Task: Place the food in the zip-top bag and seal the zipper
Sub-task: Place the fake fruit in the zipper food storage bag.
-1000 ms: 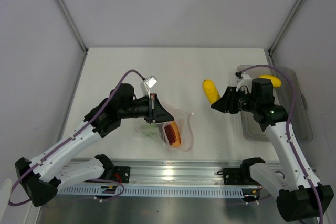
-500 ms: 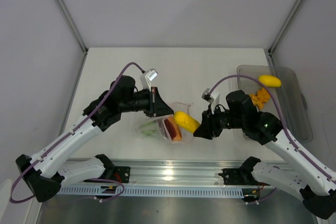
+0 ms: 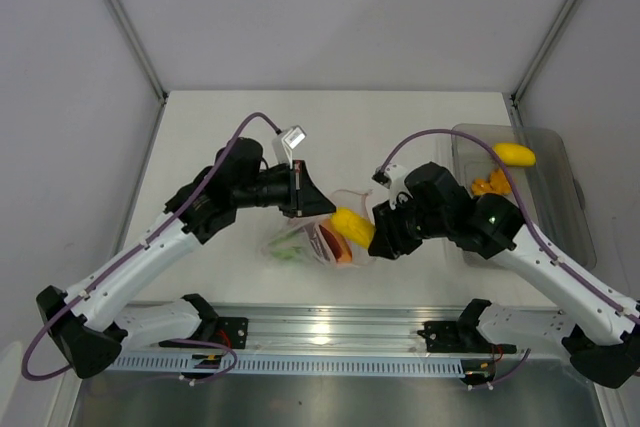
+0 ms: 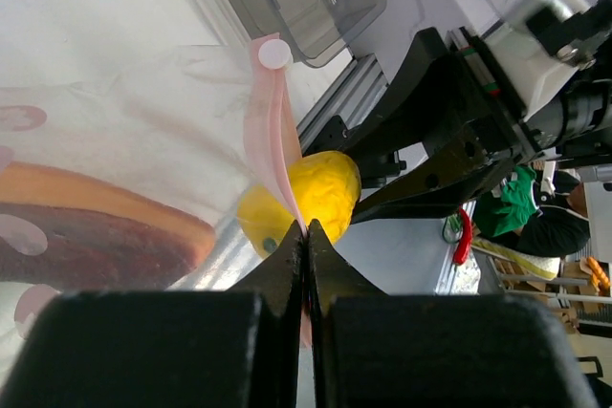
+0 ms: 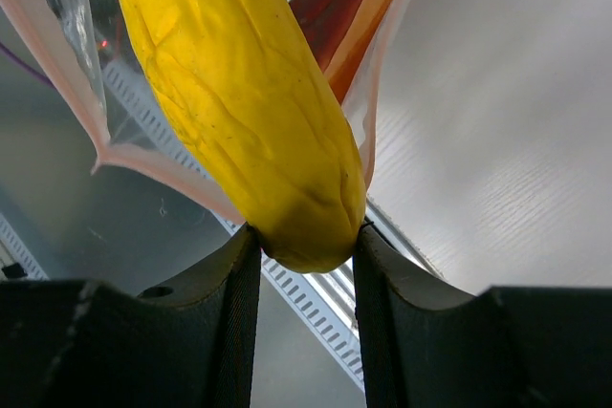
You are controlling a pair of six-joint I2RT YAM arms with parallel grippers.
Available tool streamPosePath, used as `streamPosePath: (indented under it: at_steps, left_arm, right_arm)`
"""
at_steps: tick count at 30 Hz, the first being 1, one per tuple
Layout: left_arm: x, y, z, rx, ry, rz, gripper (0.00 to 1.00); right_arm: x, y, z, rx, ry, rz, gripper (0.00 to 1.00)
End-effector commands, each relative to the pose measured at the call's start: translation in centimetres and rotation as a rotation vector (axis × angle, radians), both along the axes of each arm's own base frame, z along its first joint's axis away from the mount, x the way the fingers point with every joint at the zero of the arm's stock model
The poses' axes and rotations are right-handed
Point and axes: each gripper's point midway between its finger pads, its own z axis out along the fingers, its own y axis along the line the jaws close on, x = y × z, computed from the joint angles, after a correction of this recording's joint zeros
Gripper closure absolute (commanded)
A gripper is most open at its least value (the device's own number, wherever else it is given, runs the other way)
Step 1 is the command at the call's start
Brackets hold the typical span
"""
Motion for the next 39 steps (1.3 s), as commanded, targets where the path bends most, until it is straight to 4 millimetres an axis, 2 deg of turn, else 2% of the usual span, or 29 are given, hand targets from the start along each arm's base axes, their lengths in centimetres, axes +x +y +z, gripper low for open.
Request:
streamPosePath:
  at_steps: [1,5,11,15,21,25,28,39]
  left_arm:
    - [0.0,-0.7,1.5,-0.067,-0.019,-0.029,0.99]
    - [0.1,-0.9,1.3,-0.075,-0.004,-0.034,1.0]
    - [-0.2,-0.9,1.0,-0.079,0.008,-0.04,1.0]
    - [-0.4,-0.8,0.5,-0.08,0.02,-0.04,0.99]
    - [-0.9,-0.5,0.9,-0.093,0.011,-0.045,0.99]
    - [-1.1,-0.3,1.1,-0.098,0.007,-0.043,0.99]
    - [-1.2,-0.2,1.3,-0.105,0.003,-0.041,0.99]
    - [-1.1,-0.4,2.0,-0.123,0.004,-0.041,0.99]
  right_arm:
    - [1.1,0.4,1.7,-0.014,0.009,-0.117,1.0]
    - [0.6,3.2,2.5,-0.024,0.02,-0.099,1.0]
    - [1.4,4.1,1.6,-0.179,0.026,-0.206,1.0]
    - [1.5,6.0,3.8,-0.094,0.001,-0.216,1.0]
    - [3.5,5.2,6.0,-0.029,-0.079,-0.344,1.0]
    - [3.8,5.3,8.5,0.113,-0.112,-0.368,1.0]
    - [3.9,5.6,9.2,0.166,-0.118,-0.372,1.0]
    - [4.0,7.3,7.8,0.141,-0.1,-0.332,1.0]
